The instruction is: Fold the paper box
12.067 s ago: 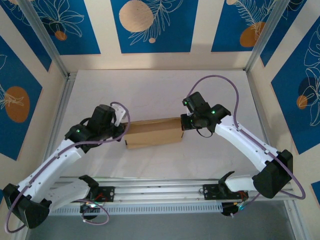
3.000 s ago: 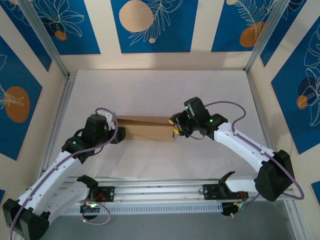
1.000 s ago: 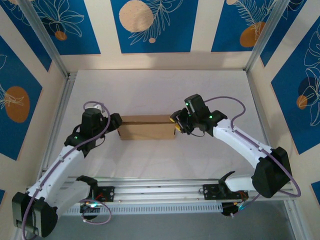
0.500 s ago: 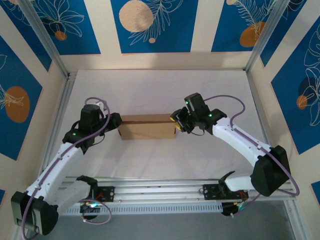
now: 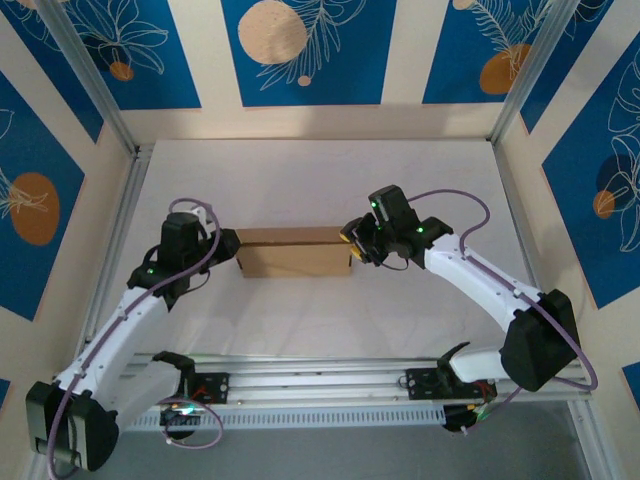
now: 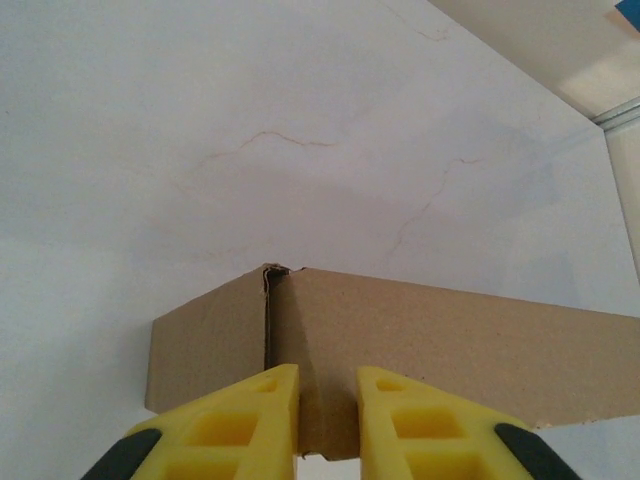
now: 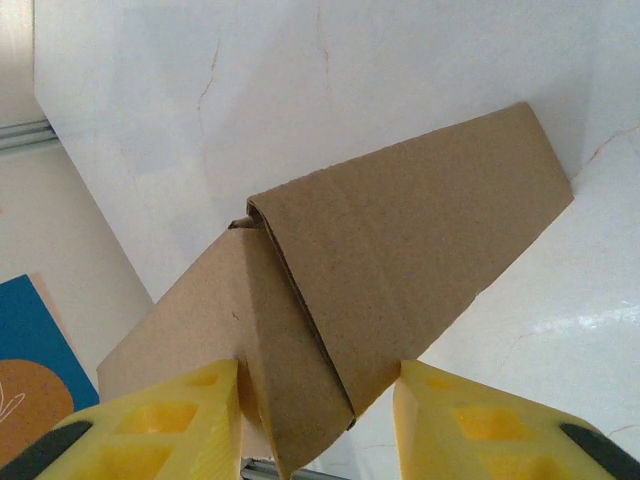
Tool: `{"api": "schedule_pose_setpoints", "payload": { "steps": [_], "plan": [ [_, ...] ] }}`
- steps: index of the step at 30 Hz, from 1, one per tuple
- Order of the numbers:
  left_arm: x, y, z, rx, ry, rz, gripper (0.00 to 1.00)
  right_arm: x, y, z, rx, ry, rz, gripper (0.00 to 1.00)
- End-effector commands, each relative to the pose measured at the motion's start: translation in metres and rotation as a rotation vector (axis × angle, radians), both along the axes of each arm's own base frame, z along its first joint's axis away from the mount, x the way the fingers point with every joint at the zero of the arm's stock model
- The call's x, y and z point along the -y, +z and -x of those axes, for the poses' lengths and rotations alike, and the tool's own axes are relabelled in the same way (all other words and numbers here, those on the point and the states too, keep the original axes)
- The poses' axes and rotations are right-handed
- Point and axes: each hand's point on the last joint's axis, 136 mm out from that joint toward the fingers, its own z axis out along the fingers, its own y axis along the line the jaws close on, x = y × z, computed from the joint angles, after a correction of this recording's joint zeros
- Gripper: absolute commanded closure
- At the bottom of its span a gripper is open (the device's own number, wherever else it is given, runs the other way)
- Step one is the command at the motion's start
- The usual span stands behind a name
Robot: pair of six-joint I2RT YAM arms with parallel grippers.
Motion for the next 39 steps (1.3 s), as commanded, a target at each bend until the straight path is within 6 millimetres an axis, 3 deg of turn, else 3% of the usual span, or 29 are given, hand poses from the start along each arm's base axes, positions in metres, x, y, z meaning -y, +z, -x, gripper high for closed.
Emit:
{"api": "schedule_pose_setpoints", "payload": {
  "steps": [1,13,21,26,31,39],
  "plan": [
    [-0.011,-0.045,0.016,-0.145,0.028,-0.025,0.83,0.018,-0.036,0.018,-0.13,-0.011,0.103,0.6],
    [-0.02,-0.083,0.032,-0.229,0.05,-0.05,0.84,0.021,-0.042,0.022,-0.139,0.01,0.138,0.59],
    [-0.022,-0.073,0.028,-0.202,0.026,-0.099,0.84,0.027,-0.012,0.005,-0.03,0.095,0.21,0.54],
    [-0.025,-0.071,0.028,-0.198,0.017,-0.138,0.77,0.036,-0.016,0.002,-0.035,0.127,0.248,0.53],
    [-0.026,-0.07,0.028,-0.194,0.011,-0.147,0.77,0.035,-0.018,-0.002,-0.003,0.176,0.238,0.52],
    [-0.026,-0.068,0.027,-0.196,0.009,-0.157,0.77,0.028,0.005,-0.011,0.126,0.196,0.145,0.62]
  ]
}}
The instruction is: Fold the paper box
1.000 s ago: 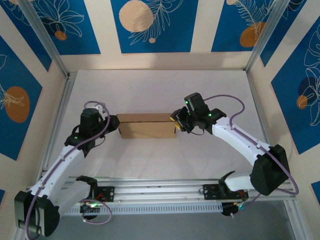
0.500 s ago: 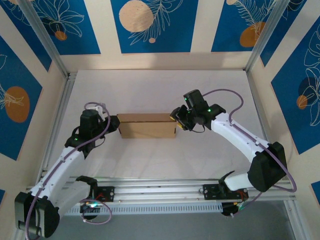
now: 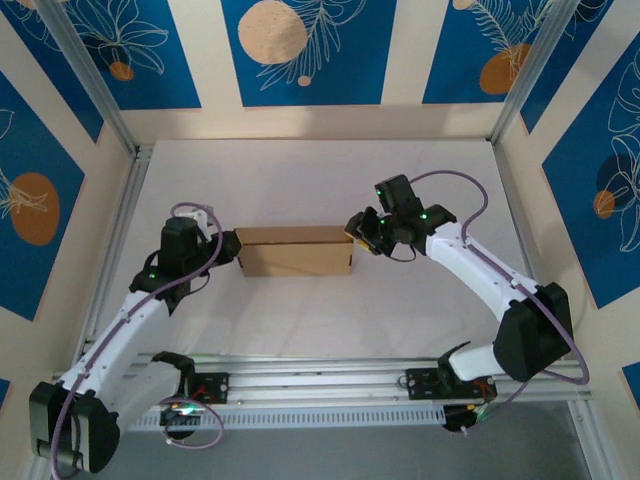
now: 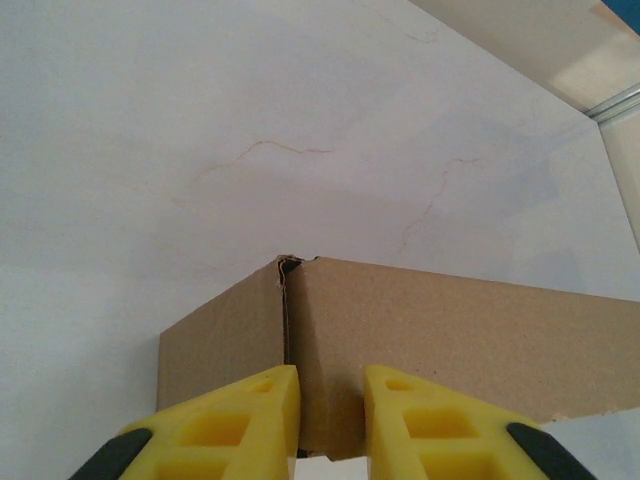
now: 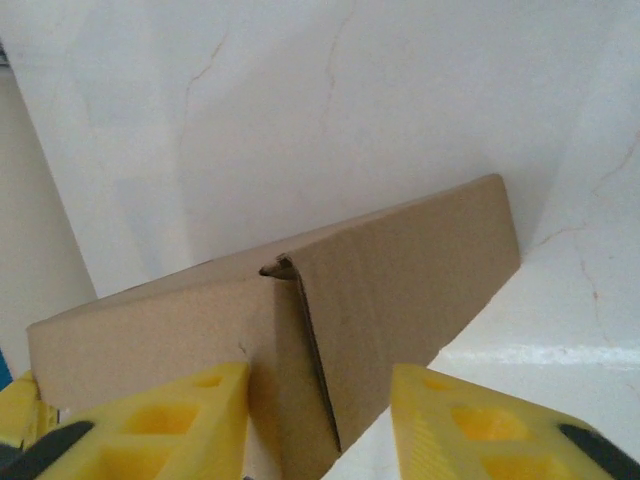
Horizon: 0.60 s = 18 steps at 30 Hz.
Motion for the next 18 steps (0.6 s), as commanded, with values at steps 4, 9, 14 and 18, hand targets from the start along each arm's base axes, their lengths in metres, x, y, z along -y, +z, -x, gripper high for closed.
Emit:
{"api": "schedule_pose_setpoints", "payload": {
  "steps": [4,9,14,18],
  "plan": [
    [-0.025,-0.054,0.028,-0.224,0.048,-0.132,0.77,0.011,0.009,0.0,0.069,-0.011,-0.053,0.7],
    [-0.024,-0.056,0.028,-0.232,0.047,-0.127,0.77,0.01,0.001,0.003,0.06,0.001,-0.074,0.77],
    [-0.023,-0.055,0.028,-0.227,0.043,-0.125,0.77,0.006,0.0,0.005,0.06,0.027,-0.094,0.76],
    [-0.022,-0.053,0.027,-0.224,0.039,-0.122,0.78,0.006,0.018,0.002,0.11,0.031,-0.1,0.76]
  ]
}}
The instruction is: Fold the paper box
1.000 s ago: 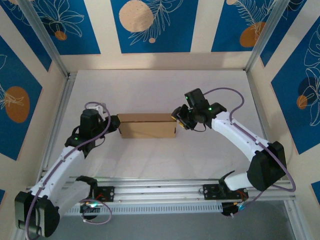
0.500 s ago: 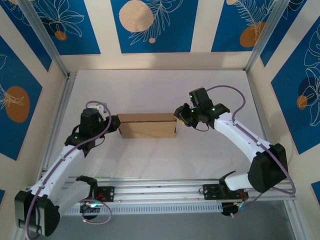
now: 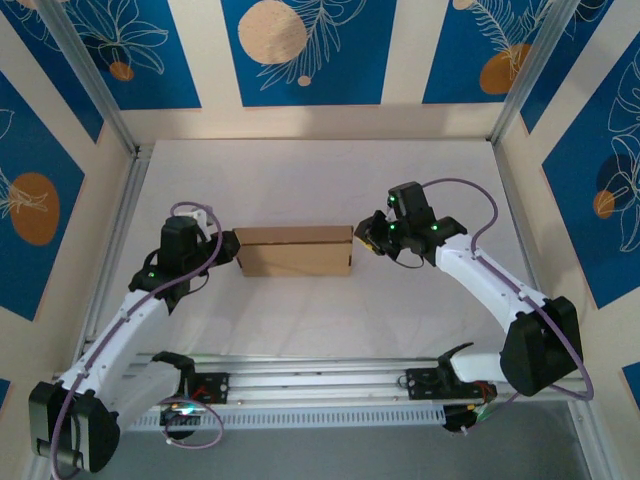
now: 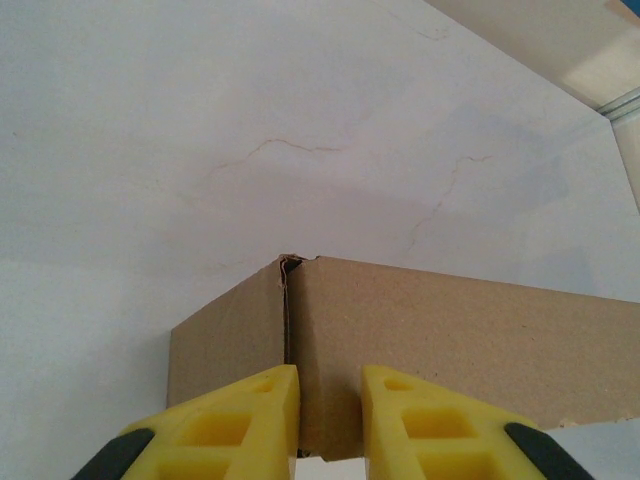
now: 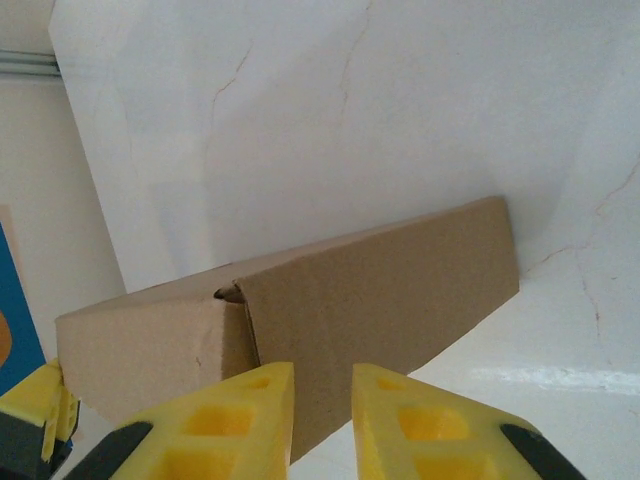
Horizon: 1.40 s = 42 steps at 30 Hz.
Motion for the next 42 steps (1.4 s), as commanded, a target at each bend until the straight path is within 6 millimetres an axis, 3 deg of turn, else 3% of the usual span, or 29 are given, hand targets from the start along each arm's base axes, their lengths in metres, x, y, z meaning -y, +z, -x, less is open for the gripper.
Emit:
{"api": "schedule_pose_setpoints", "payload": {
  "steps": [1,5,15,23,36,42],
  "plan": [
    [-0.02,-0.053,0.027,-0.214,0.034,-0.107,0.78,-0.003,0.026,-0.002,0.073,0.026,-0.035,0.76],
    [-0.02,-0.052,0.026,-0.213,0.032,-0.106,0.78,-0.009,0.041,-0.001,0.097,0.046,-0.075,0.75],
    [-0.018,-0.051,0.025,-0.213,0.027,-0.098,0.78,-0.03,0.04,0.004,0.084,0.122,-0.098,0.72],
    [-0.018,-0.051,0.026,-0.212,0.029,-0.098,0.79,-0.02,0.017,0.006,0.039,0.094,-0.056,0.74],
    [-0.018,-0.049,0.024,-0.213,0.033,-0.095,0.79,-0.016,-0.004,0.011,0.016,0.118,-0.021,0.79],
    [-0.018,-0.049,0.024,-0.214,0.032,-0.099,0.78,-0.006,-0.025,0.015,-0.011,0.1,0.036,0.84]
  ]
}}
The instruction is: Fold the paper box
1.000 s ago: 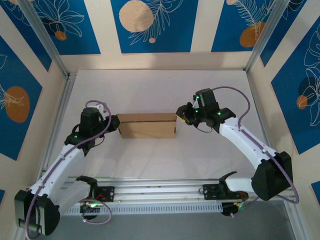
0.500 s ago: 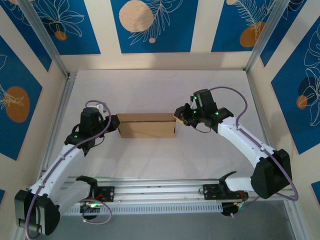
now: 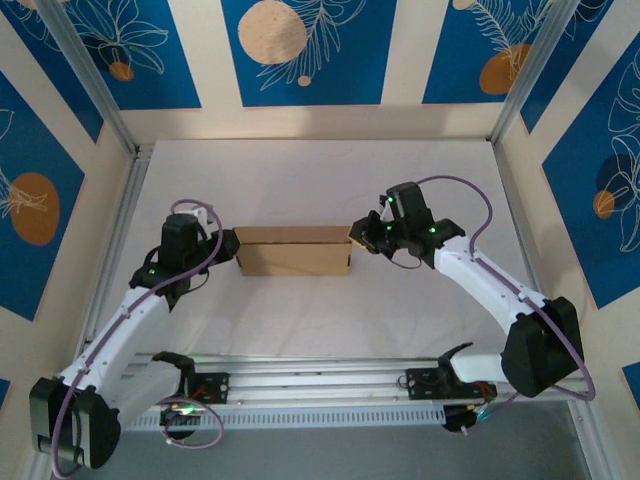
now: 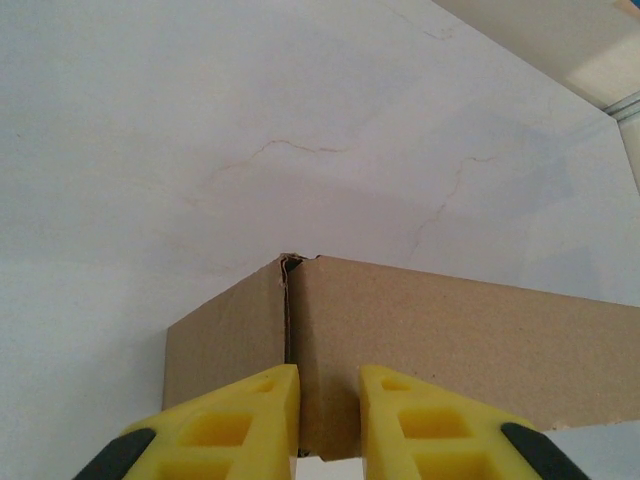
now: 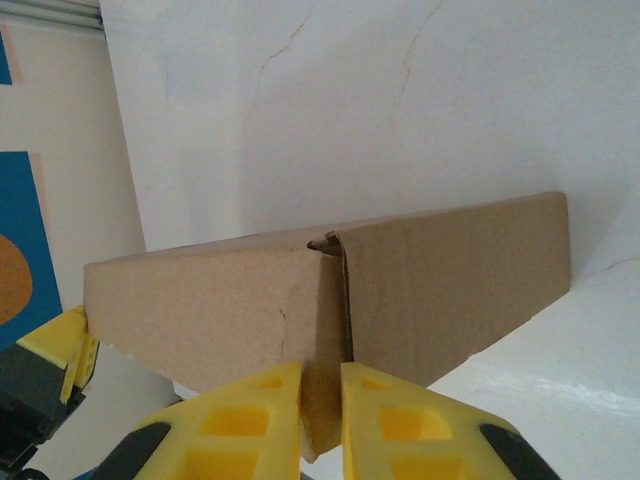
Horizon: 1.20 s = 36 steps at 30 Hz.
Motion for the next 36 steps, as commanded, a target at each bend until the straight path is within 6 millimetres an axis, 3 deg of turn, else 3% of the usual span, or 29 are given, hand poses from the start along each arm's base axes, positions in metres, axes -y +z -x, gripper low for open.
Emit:
{"api": "schedule_pose_setpoints", "payload": {
  "steps": [1,8,16,26,32,36],
  "plan": [
    [-0.018,-0.051,0.026,-0.21,0.027,-0.096,0.79,0.014,-0.036,0.012,-0.077,-0.005,0.085,0.84],
    [-0.018,-0.052,0.027,-0.212,0.029,-0.094,0.79,0.022,-0.06,0.015,-0.127,-0.032,0.128,0.93],
    [-0.019,-0.053,0.029,-0.214,0.029,-0.1,0.79,0.029,-0.072,0.019,-0.155,-0.058,0.152,0.93],
    [-0.02,-0.057,0.031,-0.223,0.033,-0.104,0.78,0.048,-0.103,0.034,-0.286,-0.079,0.276,0.93],
    [-0.02,-0.055,0.03,-0.217,0.031,-0.11,0.78,0.033,-0.072,0.017,-0.209,0.028,0.289,0.72],
    [-0.022,-0.054,0.031,-0.216,0.035,-0.118,0.78,0.041,-0.053,0.008,-0.148,0.042,0.372,0.69]
  ]
}}
